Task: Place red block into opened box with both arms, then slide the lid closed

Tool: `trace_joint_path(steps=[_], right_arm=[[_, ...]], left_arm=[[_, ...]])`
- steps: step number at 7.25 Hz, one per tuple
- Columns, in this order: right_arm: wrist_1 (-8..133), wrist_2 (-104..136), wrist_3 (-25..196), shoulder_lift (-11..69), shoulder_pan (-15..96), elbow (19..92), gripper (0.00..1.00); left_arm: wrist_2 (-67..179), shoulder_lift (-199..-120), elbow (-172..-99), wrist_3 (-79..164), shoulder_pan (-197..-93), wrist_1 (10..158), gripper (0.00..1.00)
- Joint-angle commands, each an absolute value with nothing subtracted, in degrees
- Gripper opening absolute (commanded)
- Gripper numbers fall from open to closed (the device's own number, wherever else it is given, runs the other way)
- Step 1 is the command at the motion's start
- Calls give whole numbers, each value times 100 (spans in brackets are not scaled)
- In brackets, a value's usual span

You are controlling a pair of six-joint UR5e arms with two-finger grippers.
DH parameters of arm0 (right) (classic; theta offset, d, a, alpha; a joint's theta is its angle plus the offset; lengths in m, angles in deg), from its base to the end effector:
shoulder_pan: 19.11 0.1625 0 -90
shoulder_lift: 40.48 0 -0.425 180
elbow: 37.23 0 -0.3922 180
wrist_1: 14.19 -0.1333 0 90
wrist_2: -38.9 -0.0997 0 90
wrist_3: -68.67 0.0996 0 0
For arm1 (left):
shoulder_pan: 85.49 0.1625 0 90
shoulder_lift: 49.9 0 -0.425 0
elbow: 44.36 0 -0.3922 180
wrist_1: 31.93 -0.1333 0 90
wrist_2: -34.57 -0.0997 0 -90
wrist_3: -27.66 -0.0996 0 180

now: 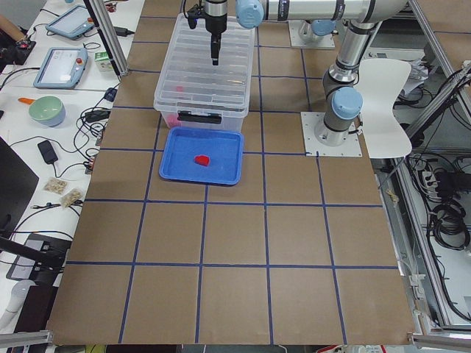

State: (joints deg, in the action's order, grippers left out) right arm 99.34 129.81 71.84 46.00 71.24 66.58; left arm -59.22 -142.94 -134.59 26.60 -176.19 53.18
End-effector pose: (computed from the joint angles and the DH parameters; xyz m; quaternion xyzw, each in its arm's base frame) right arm 0.1348 -0.5095 0.3816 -0.0250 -0.9982 0.0543 0.0063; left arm -0.1330 -0.5150 0.4680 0.0149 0.9992 -0.0140 0.0331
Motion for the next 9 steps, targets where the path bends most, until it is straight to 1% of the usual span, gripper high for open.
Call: trace_joint_path(steps=[1,4,6,7,9], right_arm=[[10007,12970,7184,4391,7142,6666,100],[9990,12724,7184,4338,7151,6639,100],[10007,12750,7096,4197,7133,6639,100],[10025,12793,7087,4197,7116,6631,100],[10025,12829,7070,4153,7063,6604,100]], left_arm=[[-5930,-14280,-13463,2660,-17619,5315,100],[-5939,-14262,-13463,2660,-17619,5324,100],[-5939,-14218,-13419,2398,-17436,5446,100],[-5930,-14227,-13427,1996,-17121,5456,100],[-5781,-14332,-13419,995,-16147,5456,100]])
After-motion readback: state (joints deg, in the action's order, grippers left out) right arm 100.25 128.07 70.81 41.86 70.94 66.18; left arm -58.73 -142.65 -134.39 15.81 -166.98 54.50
